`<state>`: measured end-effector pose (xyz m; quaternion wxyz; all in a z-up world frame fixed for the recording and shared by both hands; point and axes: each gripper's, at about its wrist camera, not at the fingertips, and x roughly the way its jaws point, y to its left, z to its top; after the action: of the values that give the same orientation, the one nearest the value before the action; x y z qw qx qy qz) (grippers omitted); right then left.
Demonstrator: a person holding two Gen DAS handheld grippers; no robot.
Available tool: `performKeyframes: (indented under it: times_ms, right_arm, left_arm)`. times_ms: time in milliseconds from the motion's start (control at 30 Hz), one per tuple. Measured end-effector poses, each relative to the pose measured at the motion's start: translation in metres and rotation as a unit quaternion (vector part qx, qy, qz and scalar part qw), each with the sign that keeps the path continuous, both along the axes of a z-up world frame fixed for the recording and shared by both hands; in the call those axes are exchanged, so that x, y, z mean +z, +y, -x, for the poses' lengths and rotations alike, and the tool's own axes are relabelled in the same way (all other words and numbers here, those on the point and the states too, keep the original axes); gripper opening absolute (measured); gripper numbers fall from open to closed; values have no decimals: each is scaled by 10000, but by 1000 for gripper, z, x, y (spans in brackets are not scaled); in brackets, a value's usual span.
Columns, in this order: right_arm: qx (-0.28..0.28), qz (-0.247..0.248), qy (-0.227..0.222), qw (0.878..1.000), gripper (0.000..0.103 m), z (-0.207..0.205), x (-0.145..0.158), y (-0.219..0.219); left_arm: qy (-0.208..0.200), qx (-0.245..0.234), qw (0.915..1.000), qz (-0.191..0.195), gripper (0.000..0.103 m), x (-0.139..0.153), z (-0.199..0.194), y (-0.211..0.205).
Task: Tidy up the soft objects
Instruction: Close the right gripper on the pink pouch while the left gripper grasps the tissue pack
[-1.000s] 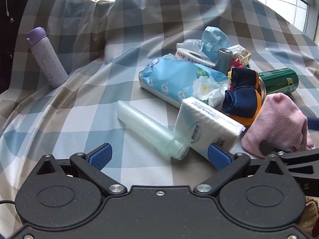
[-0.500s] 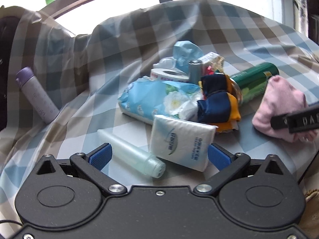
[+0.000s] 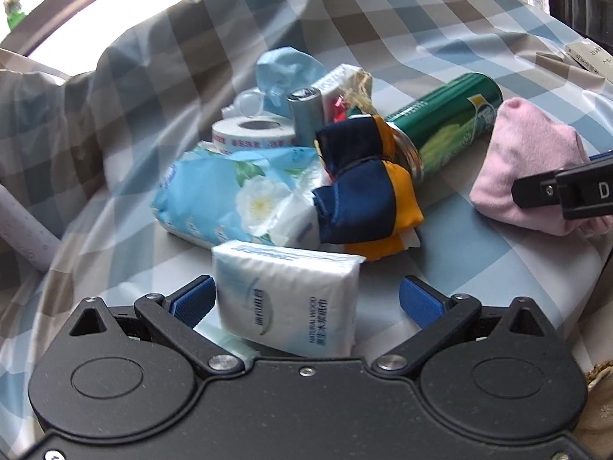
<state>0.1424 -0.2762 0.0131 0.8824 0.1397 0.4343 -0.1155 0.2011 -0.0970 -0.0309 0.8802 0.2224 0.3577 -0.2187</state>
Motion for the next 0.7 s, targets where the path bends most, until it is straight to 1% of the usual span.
performKeyframes:
  times_ms: [67,133,267,333,500,533,600,633,667,700]
  right_arm:
    - [-61,5,-39,10000,64,0,-1,-1]
    - [-133,97,-105,9998,70,1,-1,0]
    - [-297,265,-195,9990,78,1,-2,1]
    - [-286,310,-179,9989,83,-1,-3,3]
    - [-211,283,-48,9994,90,-6,-8,5]
    - [-215,281,-24,9994,90,-7,-10,5]
    - [-239,290,6,9993,90,-8,-11,5]
    - [-239,302,10,9993,89,-9,-12,5]
    - [-244,316,17,9992,88,-9,-12,5]
    - [-237,307,22,9992,84,-10,-13,5]
  left_arm:
    - [-22,-4,10000,-13,99,-2,1,-2]
    - [-69,-3,10000,-15,99,-4,2,-4]
    - [-162,26,9999,-33,99,-7,3,-7]
    - [-189,2,9998,-36,99,-8,3,-7]
    - [-87,40,9999,90,99,-5,-1,-5]
    - [-55,63,9999,133,98,-4,-2,-5]
    - [-20,52,9997,234,91,-2,-3,-3]
    - [-16,41,9995,323,84,0,-2,-1]
    - [-26,45,9993,368,79,2,-2,0]
    - [-49,62,9993,375,77,4,-1,1]
